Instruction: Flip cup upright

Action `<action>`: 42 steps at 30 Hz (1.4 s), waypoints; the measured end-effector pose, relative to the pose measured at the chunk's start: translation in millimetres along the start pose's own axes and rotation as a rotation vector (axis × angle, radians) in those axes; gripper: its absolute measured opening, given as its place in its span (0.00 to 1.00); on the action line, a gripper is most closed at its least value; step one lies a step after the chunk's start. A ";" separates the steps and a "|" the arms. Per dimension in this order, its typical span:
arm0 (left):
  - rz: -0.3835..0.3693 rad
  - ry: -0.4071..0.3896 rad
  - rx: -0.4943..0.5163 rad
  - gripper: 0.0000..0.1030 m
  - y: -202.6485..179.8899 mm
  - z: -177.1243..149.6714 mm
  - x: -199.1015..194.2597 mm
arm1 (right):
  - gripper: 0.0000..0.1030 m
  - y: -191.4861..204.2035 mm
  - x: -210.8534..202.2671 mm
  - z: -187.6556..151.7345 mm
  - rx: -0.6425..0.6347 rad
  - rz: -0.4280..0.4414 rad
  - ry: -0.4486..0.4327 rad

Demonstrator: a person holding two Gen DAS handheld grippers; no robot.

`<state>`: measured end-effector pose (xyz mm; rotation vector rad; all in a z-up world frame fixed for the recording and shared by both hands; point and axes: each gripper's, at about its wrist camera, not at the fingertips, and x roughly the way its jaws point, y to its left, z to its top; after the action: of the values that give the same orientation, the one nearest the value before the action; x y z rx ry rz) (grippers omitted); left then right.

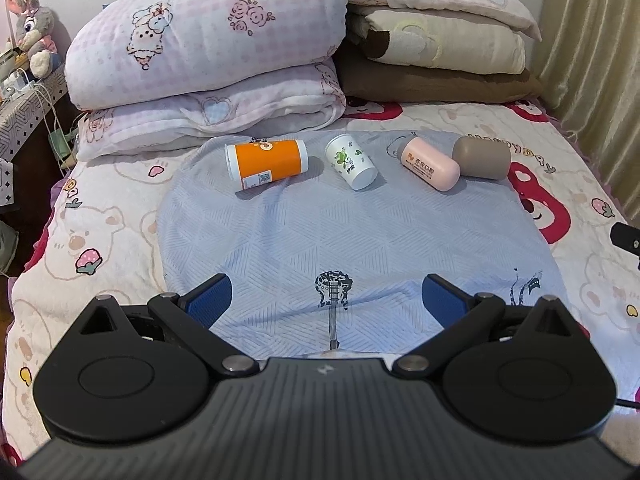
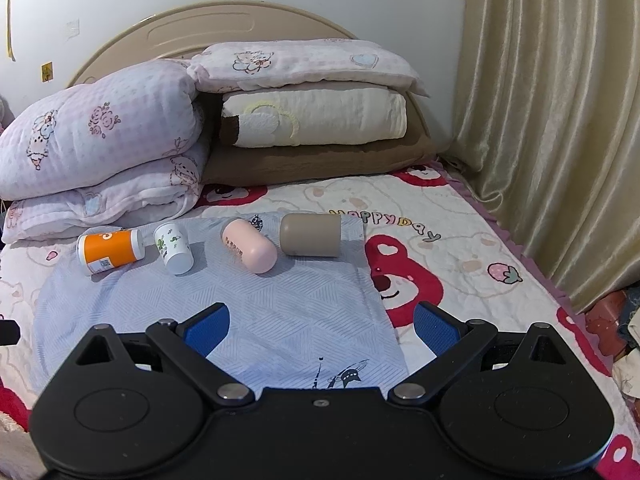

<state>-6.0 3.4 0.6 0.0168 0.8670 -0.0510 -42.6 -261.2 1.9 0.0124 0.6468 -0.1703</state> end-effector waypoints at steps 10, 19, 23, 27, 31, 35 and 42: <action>-0.025 -0.008 0.122 1.00 5.1 14.3 9.3 | 0.97 2.2 5.7 0.2 0.038 0.010 0.054; -0.181 0.055 0.278 1.00 -0.8 60.8 43.9 | 0.97 6.5 22.9 12.4 0.075 0.070 0.108; -0.240 0.059 0.346 1.00 -10.5 97.0 75.8 | 0.97 4.7 44.0 26.3 0.131 0.192 0.097; -0.267 0.061 0.376 0.98 -21.5 127.1 120.1 | 0.96 6.4 84.5 37.0 0.194 0.285 0.125; -0.286 0.046 0.417 0.98 -37.5 147.2 163.5 | 0.95 0.8 128.9 31.8 0.349 0.340 0.186; -0.387 0.080 0.415 0.98 -53.5 168.2 204.0 | 0.95 -16.3 176.3 22.6 0.564 0.401 0.259; -0.479 0.096 0.522 0.96 -103.7 194.7 270.6 | 0.95 -47.8 251.7 18.9 0.852 0.399 0.333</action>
<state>311.7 -117.4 -79.2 0.3021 0.9187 -0.7289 158.4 -348.2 -132.2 1.0011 0.8478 -0.0459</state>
